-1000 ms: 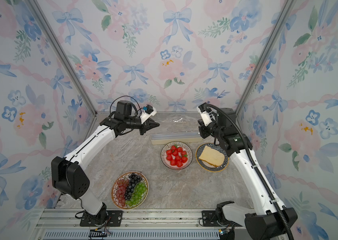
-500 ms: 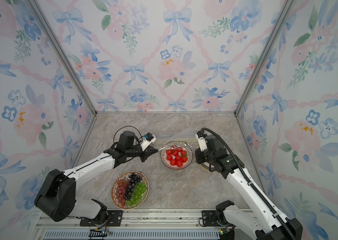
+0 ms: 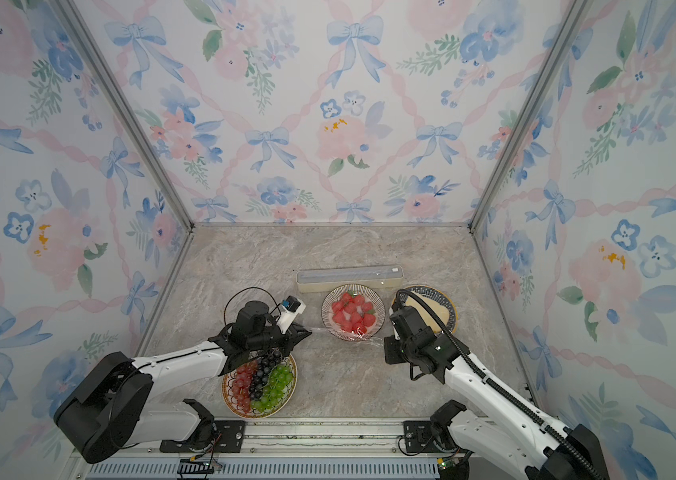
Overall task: Wrap the plate with plastic wrap
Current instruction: Cover the plate with plastic wrap.
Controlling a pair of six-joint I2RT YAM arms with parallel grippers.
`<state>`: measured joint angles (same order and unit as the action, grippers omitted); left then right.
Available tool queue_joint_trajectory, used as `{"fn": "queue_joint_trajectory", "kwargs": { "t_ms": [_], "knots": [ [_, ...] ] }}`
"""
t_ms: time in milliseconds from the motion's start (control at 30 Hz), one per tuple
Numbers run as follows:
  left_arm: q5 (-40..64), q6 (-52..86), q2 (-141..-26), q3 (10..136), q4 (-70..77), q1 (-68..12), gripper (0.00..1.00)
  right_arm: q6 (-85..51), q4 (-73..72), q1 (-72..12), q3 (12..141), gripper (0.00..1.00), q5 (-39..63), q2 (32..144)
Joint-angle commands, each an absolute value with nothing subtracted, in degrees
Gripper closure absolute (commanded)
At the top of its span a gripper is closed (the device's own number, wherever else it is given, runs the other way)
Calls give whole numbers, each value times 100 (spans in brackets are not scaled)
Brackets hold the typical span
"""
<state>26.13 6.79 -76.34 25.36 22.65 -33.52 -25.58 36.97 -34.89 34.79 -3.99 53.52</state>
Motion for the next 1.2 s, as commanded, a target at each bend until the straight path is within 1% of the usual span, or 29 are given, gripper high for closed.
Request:
{"fn": "queue_joint_trajectory", "kwargs": {
  "t_ms": [0,167,333,367,400,467,500,567,600,667,733,767,800,833,933,967,1000,1033,1133,1167],
  "knots": [
    [2582,879,-7890,2530,2483,-3384,100,-3075,3710,-3570,3231,100,-569,5363],
    [2636,858,-8292,2665,2514,-3410,100,-3310,3539,-3576,2924,100,-633,5512],
    [2524,801,-8445,2711,2506,-3419,100,-3444,3137,-3573,2736,100,-629,6050],
    [2485,789,-8429,2711,2510,-3425,97,-3452,3059,-3570,2718,100,-658,6191],
    [2419,774,-8395,2697,2509,-3420,92,-3471,2965,-3562,2684,100,-698,6321],
    [2311,747,-8298,2681,2509,-3411,87,-3521,2704,-3549,2634,100,-745,6536],
    [2228,739,-8238,2672,2514,-3399,81,-3546,2574,-3534,2624,100,-762,6649],
    [2058,753,-8120,2631,2513,-3371,71,-3551,2370,-3500,2633,100,-804,6856],
    [1912,793,-8011,2600,2513,-3356,63,-3551,2347,-3476,2674,100,-845,6979],
    [1649,842,-7762,2516,2513,-3306,55,-3551,2363,-3444,2745,100,-891,7140],
    [1253,949,-7448,2413,2509,-3238,45,-3551,2381,-3427,2777,95,-918,7189],
    [1108,999,-7250,2345,2511,-3174,41,-3551,2398,-3419,2776,91,-929,7175],
    [948,1051,-7072,2294,2514,-3120,38,-3551,2429,-3412,2769,91,-948,7146],
    [710,1148,-6860,2222,2514,-3073,33,-3551,2456,-3402,2753,89,-945,7093],
    [107,1385,-6289,1998,2514,-2909,23,-3767,2453,-3377,2691,90,-949,6966],
    [-21,1531,-6110,1931,2514,-2828,20,-3790,2477,-3375,2701,91,-941,6960],
    [39,1605,-5964,1895,2513,-2730,20,-3810,2531,-3367,2721,95,-940,6946],
    [155,1694,-5869,1890,2514,-2648,19,-3838,2584,-3366,2734,96,-939,6928],
    [728,1902,-5765,2002,2514,-2566,19,-3992,2772,-3352,2744,94,-1027,6729],
    [984,2007,-5802,2072,2507,-2586,20,-4015,2862,-3353,2751,91,-1054,6627]
  ]
}}
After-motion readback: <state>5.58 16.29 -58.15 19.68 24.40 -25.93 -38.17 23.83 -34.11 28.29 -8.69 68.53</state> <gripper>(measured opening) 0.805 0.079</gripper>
